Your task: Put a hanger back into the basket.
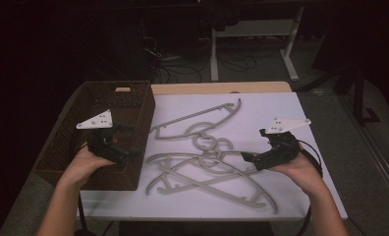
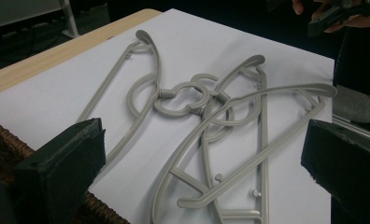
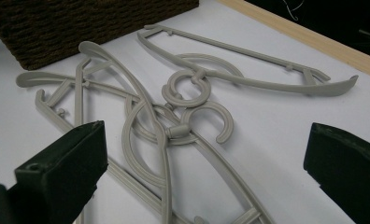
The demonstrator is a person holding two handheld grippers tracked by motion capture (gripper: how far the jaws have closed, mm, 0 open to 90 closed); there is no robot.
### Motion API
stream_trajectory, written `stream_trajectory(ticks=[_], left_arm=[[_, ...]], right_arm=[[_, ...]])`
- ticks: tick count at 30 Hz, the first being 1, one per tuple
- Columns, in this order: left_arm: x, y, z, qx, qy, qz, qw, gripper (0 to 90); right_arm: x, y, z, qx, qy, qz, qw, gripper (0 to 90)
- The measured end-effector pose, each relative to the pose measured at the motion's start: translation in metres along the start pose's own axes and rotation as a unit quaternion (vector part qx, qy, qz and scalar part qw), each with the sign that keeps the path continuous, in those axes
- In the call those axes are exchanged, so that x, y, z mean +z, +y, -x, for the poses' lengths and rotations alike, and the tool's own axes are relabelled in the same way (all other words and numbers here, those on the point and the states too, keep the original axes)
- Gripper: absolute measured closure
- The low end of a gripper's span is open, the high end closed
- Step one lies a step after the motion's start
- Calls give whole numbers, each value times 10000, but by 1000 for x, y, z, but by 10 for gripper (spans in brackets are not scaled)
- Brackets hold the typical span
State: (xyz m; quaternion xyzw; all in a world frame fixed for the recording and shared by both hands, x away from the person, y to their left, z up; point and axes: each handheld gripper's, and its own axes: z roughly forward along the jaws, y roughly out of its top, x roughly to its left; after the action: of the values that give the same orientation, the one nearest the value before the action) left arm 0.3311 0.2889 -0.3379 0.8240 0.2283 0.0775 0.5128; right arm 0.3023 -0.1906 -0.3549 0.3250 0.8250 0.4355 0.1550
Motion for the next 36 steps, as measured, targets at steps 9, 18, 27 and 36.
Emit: stream_trajectory(ticks=[9,18,27,36], left_arm=[[3,4,3,-41,24,50,10000,0],[17,14,15,41,-160,102,9998,0],[35,22,26,140,-315,99,9994,0],[58,32,37,210,-489,105,9985,0]], right_arm=[[3,0,2,-2,-23,-60,10000,0],[12,-2,0,-68,-33,-239,9997,0],[16,-3,-1,-91,-4,-280,9996,0],[23,-6,-3,-107,61,-375,9992,0]])
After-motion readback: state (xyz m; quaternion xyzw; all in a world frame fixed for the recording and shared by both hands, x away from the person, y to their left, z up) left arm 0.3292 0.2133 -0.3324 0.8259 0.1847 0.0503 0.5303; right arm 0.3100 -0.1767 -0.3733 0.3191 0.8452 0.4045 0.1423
